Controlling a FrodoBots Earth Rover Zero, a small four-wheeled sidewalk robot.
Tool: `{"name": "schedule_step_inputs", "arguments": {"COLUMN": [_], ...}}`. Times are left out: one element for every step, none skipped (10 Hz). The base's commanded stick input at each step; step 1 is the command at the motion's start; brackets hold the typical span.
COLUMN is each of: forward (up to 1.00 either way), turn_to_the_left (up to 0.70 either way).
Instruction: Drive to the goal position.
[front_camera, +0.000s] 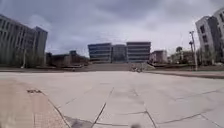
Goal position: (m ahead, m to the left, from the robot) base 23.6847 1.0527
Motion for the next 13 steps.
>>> {"name": "schedule_step_inputs", "arguments": {"forward": [0.70, 0.70, 0.70, 0.70, 0.70, 0.70, 0.70, 0.70, 0.70, 0.70, 0.70, 0.70, 0.70], "turn_to_the_left": [0.00, 0.00, 0.00, 0.00, 0.00, 0.00, 0.00, 0.00, 0.00, 0.00, 0.00, 0.00, 0.00]}}
